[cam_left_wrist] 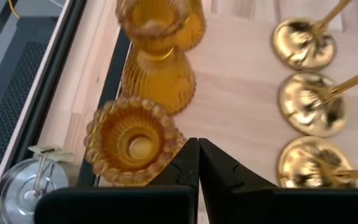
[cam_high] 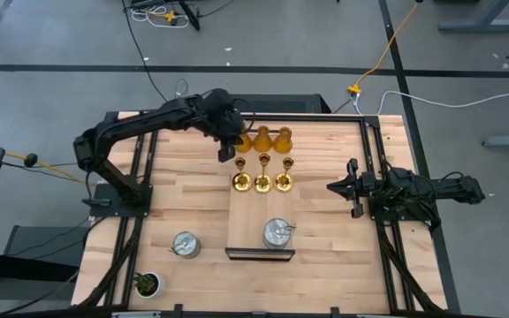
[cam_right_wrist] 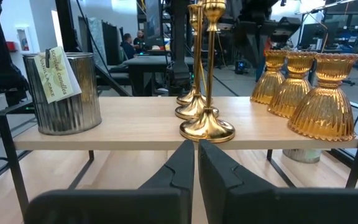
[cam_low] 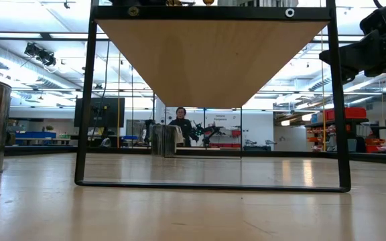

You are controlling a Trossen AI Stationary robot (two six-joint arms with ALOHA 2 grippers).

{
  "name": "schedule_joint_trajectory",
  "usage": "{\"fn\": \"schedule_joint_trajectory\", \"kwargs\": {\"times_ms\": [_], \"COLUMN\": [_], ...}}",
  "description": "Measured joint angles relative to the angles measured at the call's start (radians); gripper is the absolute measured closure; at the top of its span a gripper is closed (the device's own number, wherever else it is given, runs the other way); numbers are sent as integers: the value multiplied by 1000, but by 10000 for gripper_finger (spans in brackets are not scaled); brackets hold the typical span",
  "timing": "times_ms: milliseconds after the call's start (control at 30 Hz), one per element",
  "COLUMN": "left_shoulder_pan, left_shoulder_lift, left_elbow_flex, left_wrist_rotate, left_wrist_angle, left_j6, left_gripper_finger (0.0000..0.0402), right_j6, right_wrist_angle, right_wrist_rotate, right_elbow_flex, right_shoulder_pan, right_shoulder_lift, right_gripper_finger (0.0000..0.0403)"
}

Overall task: Pick & Place candle stick holders
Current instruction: Put the glass candle holder on the shelf aligned with the other glass candle holder, then put the bottom scented candle on the shelf aligned with the other scented candle

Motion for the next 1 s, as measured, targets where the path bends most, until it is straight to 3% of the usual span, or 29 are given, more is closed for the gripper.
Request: {"fn": "schedule_joint_trajectory", "kwargs": {"times_ms": [700, 1000], "left_shoulder_pan": [-1, 0], "left_shoulder_lift": [-4, -16], "left_elbow_flex": [0, 0], "left_wrist_rotate": [-44, -58], "left_wrist_angle": [-14, -189], "left_j6": [3, 1], "left_gripper_finger": [394, 394], "right_j6": [0, 0], "right_wrist_angle": [0, 0], "right_wrist_rotate": [0, 0], "right_elbow_flex": [0, 0], "right_shoulder_pan": [0, 0], "right_shoulder_lift": [0, 0], "right_gripper_finger": [376, 376]}}
